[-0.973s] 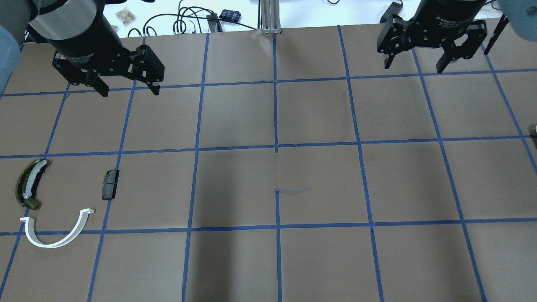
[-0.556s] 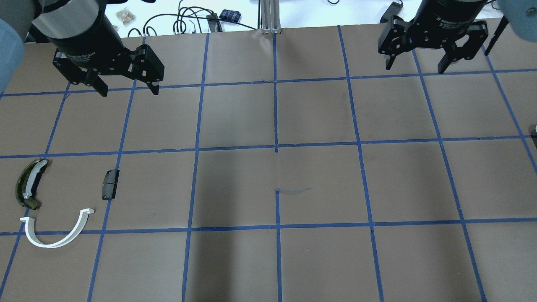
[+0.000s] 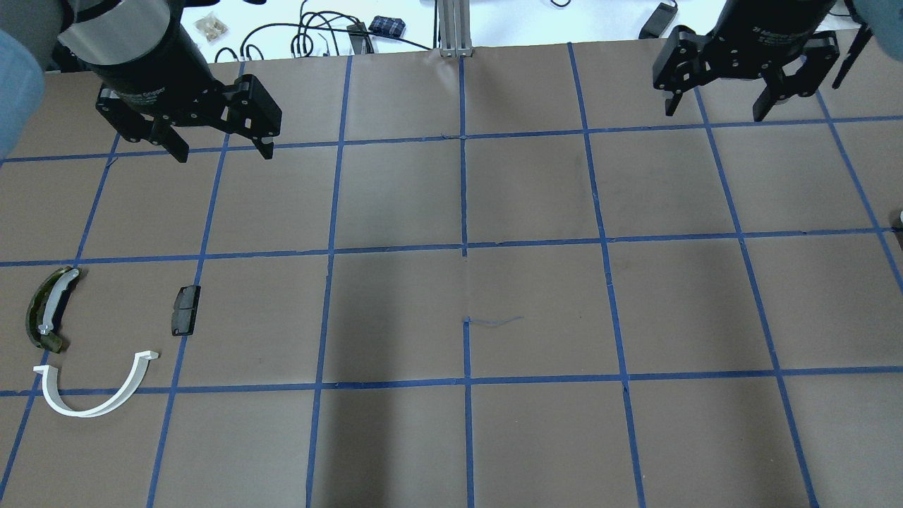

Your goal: Place bearing gear from tray to pile

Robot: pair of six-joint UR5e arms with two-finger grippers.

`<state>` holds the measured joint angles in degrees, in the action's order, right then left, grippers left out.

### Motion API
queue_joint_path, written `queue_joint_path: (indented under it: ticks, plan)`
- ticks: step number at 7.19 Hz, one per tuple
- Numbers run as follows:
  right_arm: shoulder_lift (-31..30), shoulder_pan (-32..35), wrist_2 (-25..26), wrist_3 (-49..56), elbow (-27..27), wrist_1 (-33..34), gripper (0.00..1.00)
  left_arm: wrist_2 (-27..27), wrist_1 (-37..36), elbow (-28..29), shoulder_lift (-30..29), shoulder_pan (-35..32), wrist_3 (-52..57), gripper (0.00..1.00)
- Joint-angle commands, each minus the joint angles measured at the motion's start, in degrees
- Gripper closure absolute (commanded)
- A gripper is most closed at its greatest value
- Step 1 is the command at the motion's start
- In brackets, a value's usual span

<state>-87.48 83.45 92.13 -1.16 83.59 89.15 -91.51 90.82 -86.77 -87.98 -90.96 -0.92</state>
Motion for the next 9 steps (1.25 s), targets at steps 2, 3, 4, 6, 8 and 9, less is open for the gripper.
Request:
queue_joint_path:
  ticks: [2,3,4,6,8,9]
  plan:
    - [0.3,-17.5,-0.8,28.4,1.0,0.1,0.00,0.0,-0.2,-0.5,0.4,0.0,0.0,0.00]
    - [1.6,-22.9,-0.6,39.8,1.3,0.6,0.00,0.1,-0.2,-0.7,0.5,0.0,0.0,0.00]
    - [3.9,-29.2,-1.0,47.7,1.4,0.6,0.00,0.1,-0.2,-0.8,0.6,0.0,0.0,0.00]
    - [9.4,-38.6,-1.2,70.4,1.3,1.6,0.00,0.0,-0.2,-0.9,0.8,0.0,0.0,0.00]
    - [18.1,-46.1,-1.1,89.9,1.3,9.6,0.00,-0.1,-0.2,-0.9,1.0,0.0,0.0,0.00]
    - [22.6,-47.6,-1.0,101.4,1.4,16.9,0.00,0.0,-0.2,-0.9,1.1,0.0,0.0,0.00]
